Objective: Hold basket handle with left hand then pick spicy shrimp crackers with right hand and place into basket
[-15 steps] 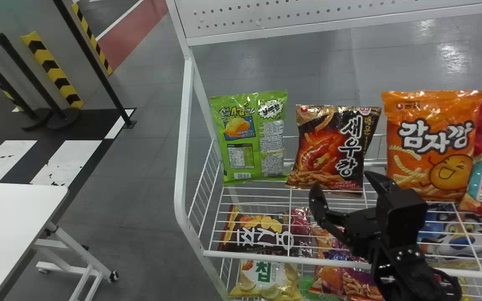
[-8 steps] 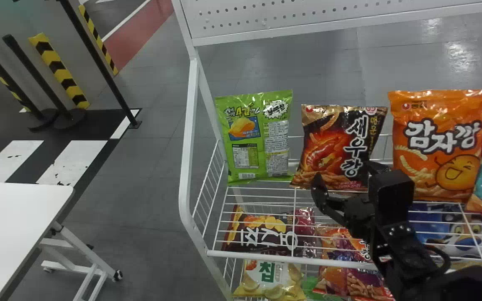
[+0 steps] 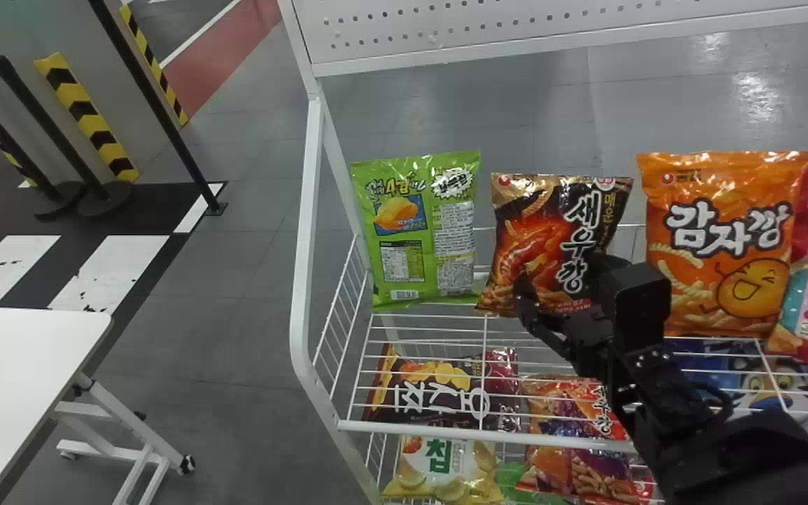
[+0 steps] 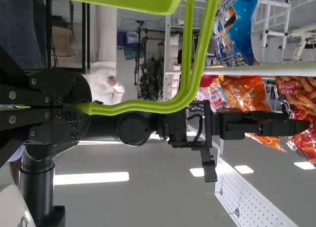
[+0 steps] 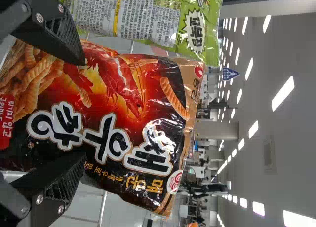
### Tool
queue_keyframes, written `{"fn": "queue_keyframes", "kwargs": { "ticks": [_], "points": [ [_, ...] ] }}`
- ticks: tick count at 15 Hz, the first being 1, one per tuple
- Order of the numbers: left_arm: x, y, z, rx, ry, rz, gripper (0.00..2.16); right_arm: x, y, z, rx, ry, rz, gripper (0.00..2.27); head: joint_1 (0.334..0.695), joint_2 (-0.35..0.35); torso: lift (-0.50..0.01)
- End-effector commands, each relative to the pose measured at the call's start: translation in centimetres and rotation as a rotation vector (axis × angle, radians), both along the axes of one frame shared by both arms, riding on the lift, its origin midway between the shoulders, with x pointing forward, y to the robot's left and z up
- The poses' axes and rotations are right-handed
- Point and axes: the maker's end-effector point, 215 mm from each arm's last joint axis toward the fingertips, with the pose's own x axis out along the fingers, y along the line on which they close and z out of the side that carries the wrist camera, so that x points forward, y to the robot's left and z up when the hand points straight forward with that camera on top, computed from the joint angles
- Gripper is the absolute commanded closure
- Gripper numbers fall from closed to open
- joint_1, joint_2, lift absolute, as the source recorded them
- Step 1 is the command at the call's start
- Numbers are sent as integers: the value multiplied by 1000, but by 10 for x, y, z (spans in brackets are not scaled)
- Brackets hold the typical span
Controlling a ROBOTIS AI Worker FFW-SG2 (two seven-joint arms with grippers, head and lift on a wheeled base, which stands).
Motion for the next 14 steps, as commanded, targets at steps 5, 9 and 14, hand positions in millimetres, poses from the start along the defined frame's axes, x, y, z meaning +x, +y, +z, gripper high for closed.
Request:
{"fn": "queue_keyframes", "kwargs": {
  "ticks": [5,9,14],
  "points": [
    [1,2,3,-10,-3,0,2138,-12,-3,0,23,14,4,2013,695,298,-10],
    [1,2,3,-10,0,-6,2138,-8,-12,-7,2,38,-13,2135,695,285,-10],
    [1,4,4,-11,0,-4,2138,-17,-14,-6,-5,60,-22,2243,695,277,-10]
  ]
}}
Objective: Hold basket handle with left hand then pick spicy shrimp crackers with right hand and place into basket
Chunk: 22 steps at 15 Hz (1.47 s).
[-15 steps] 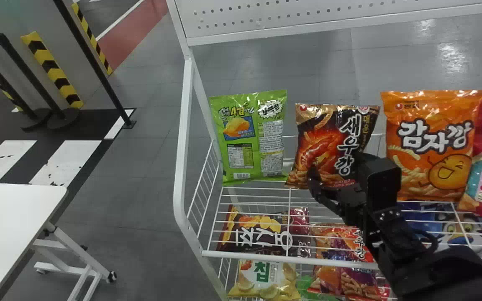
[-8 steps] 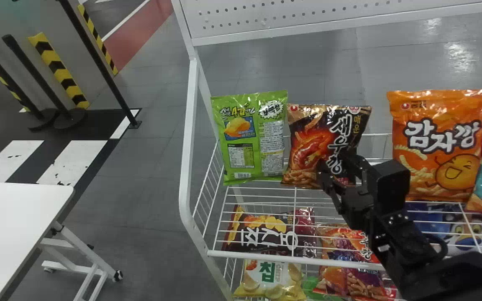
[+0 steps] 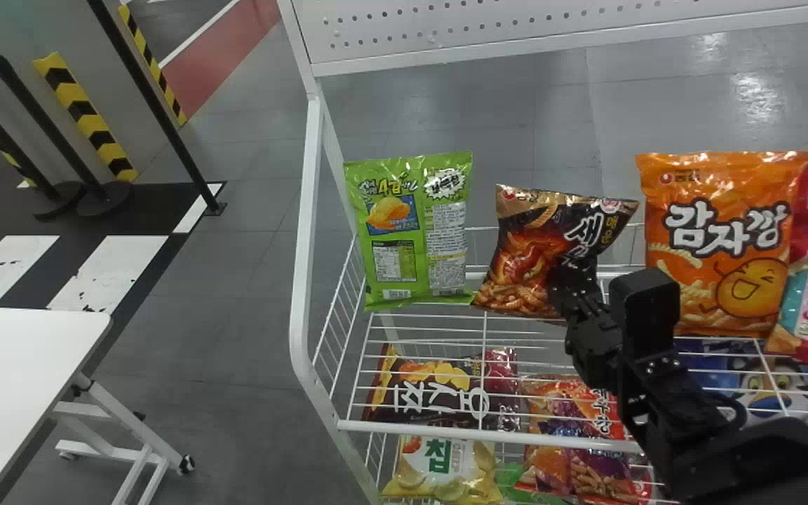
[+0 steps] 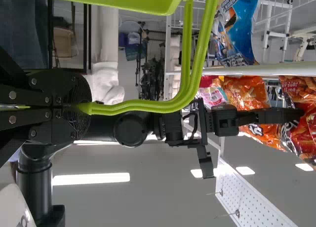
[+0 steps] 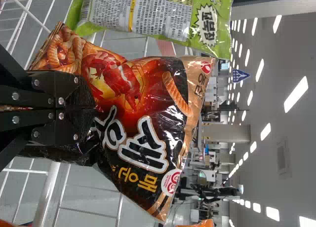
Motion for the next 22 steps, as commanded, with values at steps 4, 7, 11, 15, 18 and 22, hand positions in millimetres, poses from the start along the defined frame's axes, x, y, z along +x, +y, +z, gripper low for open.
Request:
{"fn": "queue_keyframes", "kwargs": {
  "ticks": [4,7,11,15,18,22],
  "points": [
    [0,1,3,-13,-3,1,2138,-33,-4,42,55,-16,-19,2243,695,279,-10],
    [-1,1,2,-13,-1,0,2138,-54,-8,56,53,-9,-27,2243,695,286,-10],
    [0,2,2,-10,-5,3,2138,-85,-20,73,50,9,-51,2243,695,289,-10],
    [1,2,2,-10,-11,5,2138,-117,-47,82,68,42,-87,2243,695,279,-10],
    [2,2,1,-12,-8,6,2138,-149,-77,59,46,145,-87,2243,695,257,-10],
    [5,2,0,-12,-10,8,2138,-198,-109,23,69,329,-75,2243,695,204,-10]
  ]
}}
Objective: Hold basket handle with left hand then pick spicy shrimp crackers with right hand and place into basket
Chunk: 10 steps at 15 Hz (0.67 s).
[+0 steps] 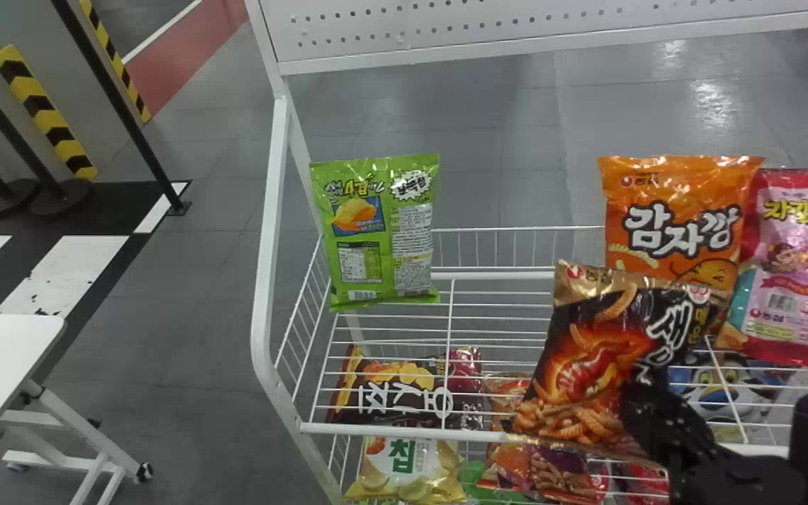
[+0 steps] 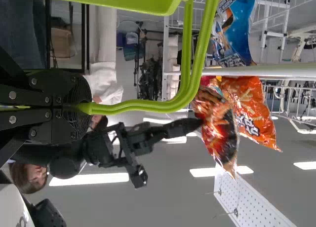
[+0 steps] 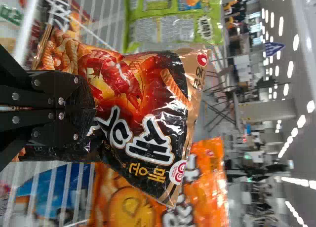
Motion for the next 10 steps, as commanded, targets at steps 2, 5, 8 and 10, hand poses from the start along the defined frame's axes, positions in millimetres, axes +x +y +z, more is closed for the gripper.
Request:
{"fn": "queue_keyframes", "kwargs": {
  "ticks": [2,5,8,10],
  "points": [
    [4,-1,2,-16,-7,-1,2138,-48,-15,-22,43,186,25,2243,695,184,-10],
    [6,-3,1,-20,-5,-2,2138,-106,-11,-37,59,421,90,2243,695,175,-10],
    [5,-2,0,-19,-4,-2,2138,-153,16,-60,94,590,180,2243,695,204,-10],
    [6,-3,1,-21,-5,-1,2138,-163,38,-67,128,613,228,2243,695,283,-10]
  ]
}}
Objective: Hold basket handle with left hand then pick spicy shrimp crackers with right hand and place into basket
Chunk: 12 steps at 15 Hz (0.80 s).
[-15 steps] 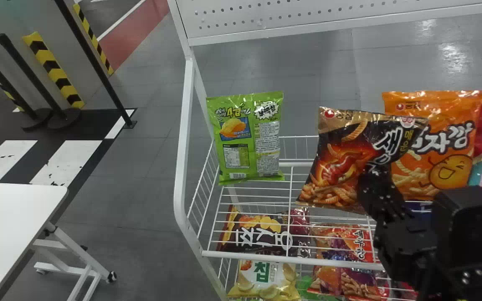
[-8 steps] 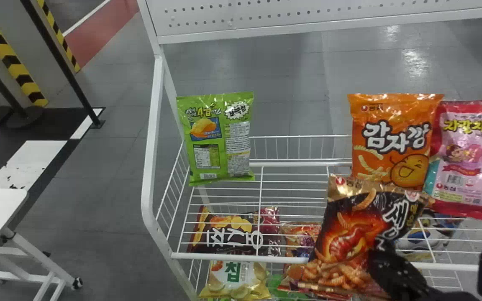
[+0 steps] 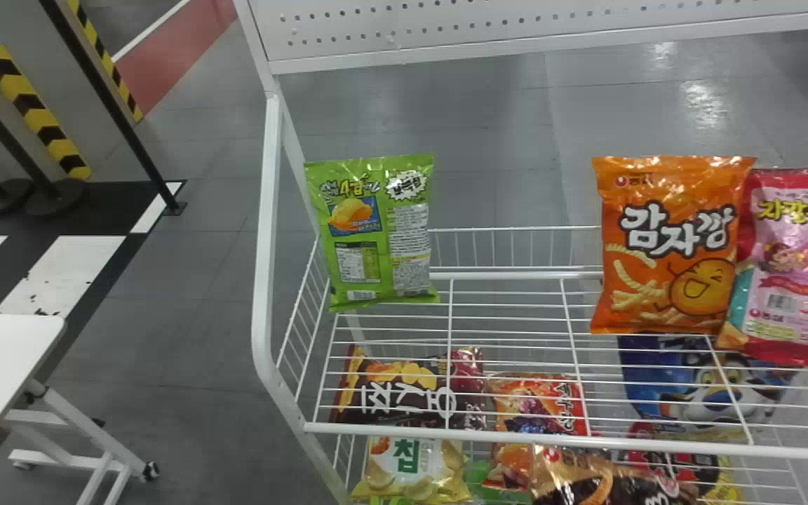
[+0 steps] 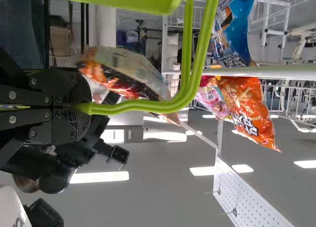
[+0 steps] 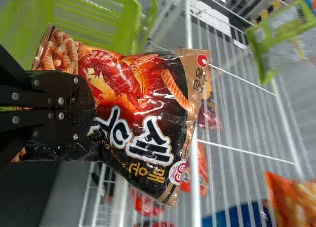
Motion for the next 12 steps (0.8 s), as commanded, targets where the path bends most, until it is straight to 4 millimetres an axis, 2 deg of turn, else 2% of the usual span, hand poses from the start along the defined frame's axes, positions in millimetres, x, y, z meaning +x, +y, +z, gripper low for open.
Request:
{"fn": "queue_keyframes", "kwargs": {
  "ticks": [1,3,7,8,9,10,12],
  "points": [
    [0,0,3,-13,-5,1,2138,-8,24,-8,46,22,37,2243,695,311,-10],
    [0,0,3,-13,-5,1,2138,-16,47,-21,73,57,80,2243,695,350,-10],
    [0,1,3,-11,-4,2,2138,-21,89,-46,122,67,140,2206,695,350,-10],
    [0,1,3,-11,-3,0,2138,-19,96,-48,135,57,147,1872,695,350,-10],
    [0,1,3,-11,-5,0,2138,-18,96,-50,129,58,150,1042,695,350,-10],
    [0,1,3,-11,-5,0,2138,-19,95,-52,119,59,152,87,695,350,-10],
    [0,1,3,-11,-5,0,2138,-19,92,-54,107,60,150,-2,695,350,-10]
  ]
}}
